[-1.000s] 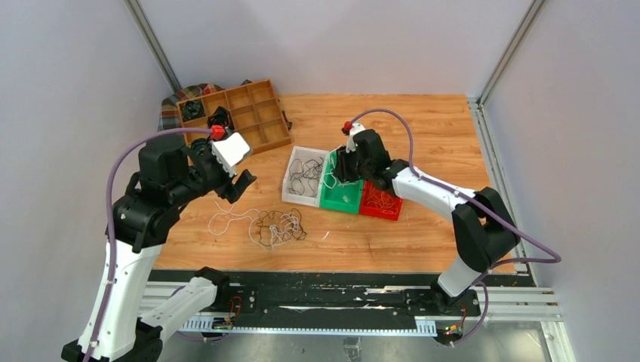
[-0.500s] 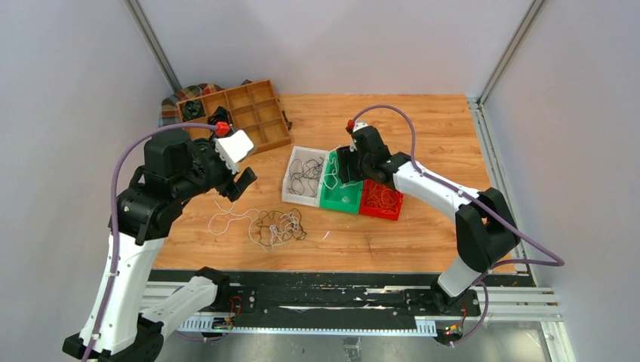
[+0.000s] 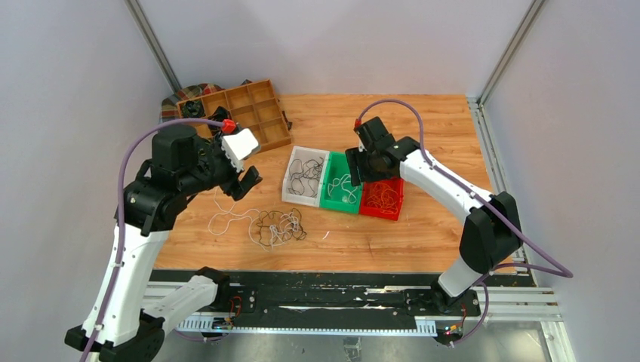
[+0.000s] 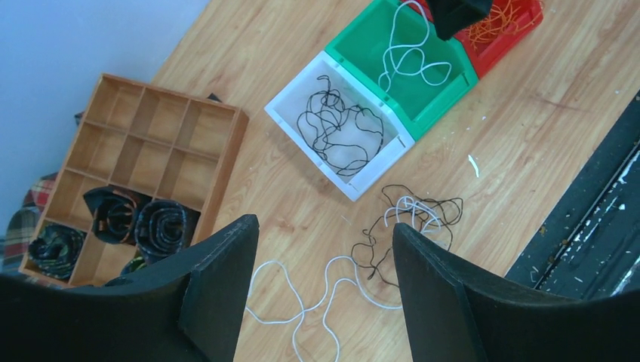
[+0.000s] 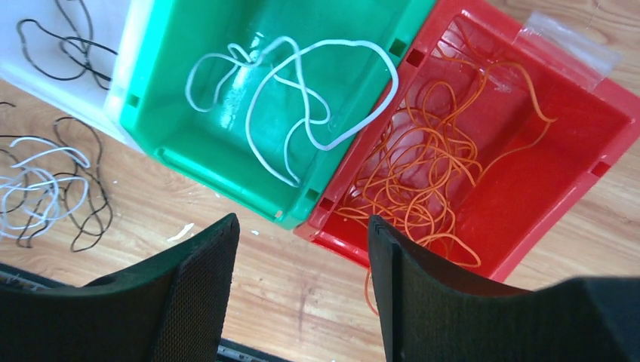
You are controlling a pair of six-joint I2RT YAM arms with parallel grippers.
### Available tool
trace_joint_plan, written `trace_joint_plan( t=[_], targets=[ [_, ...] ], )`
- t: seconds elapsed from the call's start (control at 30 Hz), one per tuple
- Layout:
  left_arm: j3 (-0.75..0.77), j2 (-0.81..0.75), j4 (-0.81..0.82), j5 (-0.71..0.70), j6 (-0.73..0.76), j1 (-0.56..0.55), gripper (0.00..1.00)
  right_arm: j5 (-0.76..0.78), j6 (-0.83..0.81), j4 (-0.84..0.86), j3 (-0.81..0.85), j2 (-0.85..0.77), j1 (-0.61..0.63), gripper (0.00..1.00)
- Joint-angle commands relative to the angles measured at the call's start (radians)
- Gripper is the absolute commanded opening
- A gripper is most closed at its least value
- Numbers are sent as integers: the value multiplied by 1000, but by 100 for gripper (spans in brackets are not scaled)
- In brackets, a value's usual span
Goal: Untangle the cables
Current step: Place the cable in the bin.
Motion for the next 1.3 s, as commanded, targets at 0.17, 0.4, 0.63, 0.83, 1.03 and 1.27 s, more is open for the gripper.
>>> trace_joint_plan(
  t=[0.17,0.4,0.63,0.83,1.03,1.27],
  targets=[
    [17,20,5,4,-29,-5,70,-128,1,-143,126,-4,-16,62],
    [9,25,-10,-38,-24,25,70,-70,10,-138,179,71,-19,57],
    [21,20,-13,-30,-24,26,71,-19,0,-118,194,165,-17,46],
    [36,17,-13,-43,-14,26,70,31,5,-69,168,197,-7,37],
    [38,12,-13,-37,-20,26,70,57,7,-25,167,221,-7,31],
    [42,12,-12,-38,-22,26,71,69,11,9,186,278,-5,25]
  ],
)
